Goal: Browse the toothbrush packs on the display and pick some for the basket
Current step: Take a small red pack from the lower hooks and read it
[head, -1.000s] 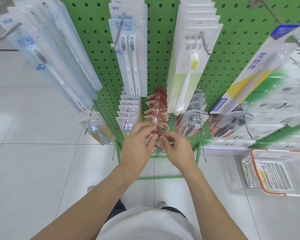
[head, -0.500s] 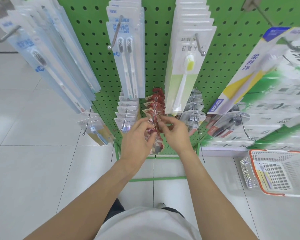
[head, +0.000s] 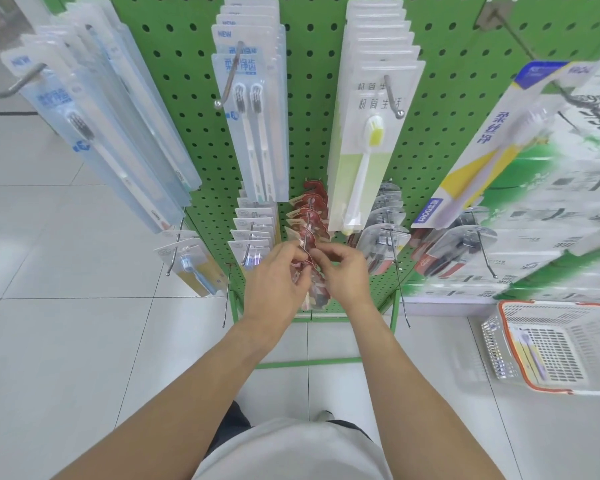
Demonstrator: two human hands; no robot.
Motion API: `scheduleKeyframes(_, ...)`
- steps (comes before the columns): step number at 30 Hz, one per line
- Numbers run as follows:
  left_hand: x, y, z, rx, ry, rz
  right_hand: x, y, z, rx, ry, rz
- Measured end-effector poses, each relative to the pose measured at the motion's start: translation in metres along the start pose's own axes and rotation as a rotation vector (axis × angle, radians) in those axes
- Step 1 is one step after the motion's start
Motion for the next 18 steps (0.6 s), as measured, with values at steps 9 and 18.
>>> scheduleKeyframes(9,0.002,0.000,-0.002,-0.041,0.012,0.000,-0.009,-0.009,-0.006,0.165,0.011,-0.127)
scheduleKeyframes(18,0.003,0.000,-0.004,-0.029,-0.011,0.006,-0.027,-0.033,-0.015,0.099,-0.012,-0.243)
Point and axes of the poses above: each hand's wrist, its own x-axis towards the middle knuckle, its own y-axis out of the palm, z = x × y, the point moved 1 cm from there along x, towards the middle knuckle, and after that the axes turned 11 degrees about -z, right-handed, at the moved point
